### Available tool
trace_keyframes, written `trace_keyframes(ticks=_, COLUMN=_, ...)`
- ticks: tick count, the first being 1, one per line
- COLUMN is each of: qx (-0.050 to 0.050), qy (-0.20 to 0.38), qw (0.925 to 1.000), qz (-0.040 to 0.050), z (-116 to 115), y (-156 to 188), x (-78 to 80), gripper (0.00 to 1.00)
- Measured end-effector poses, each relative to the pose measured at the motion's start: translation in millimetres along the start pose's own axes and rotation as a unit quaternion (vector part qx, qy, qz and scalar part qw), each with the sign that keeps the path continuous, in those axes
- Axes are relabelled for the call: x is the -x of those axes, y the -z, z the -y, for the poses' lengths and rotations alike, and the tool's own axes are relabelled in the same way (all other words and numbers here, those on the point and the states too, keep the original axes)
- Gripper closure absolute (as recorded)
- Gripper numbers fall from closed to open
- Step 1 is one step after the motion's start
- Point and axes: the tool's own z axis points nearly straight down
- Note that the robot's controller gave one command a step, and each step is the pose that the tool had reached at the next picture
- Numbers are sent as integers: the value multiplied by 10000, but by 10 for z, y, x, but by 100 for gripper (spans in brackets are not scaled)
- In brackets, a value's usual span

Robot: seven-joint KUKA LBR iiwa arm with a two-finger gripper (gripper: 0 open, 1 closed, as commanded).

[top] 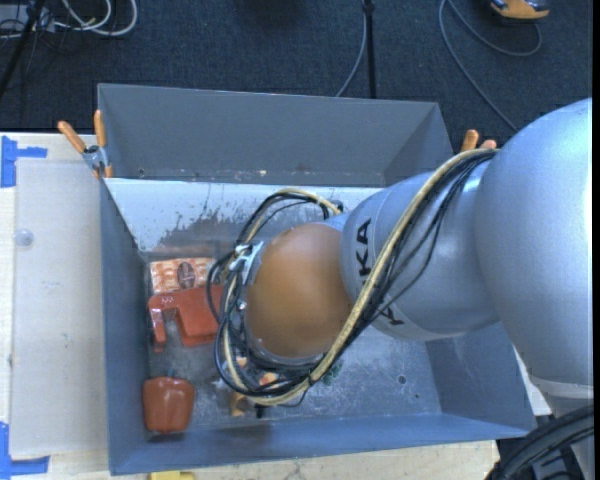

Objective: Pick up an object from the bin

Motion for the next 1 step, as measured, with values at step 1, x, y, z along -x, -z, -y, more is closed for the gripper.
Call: trace_keyframes(ticks=1, qx=14, qy=243, qw=9997, qz=-4, z=120, y=-32, x=6, gripper=100)
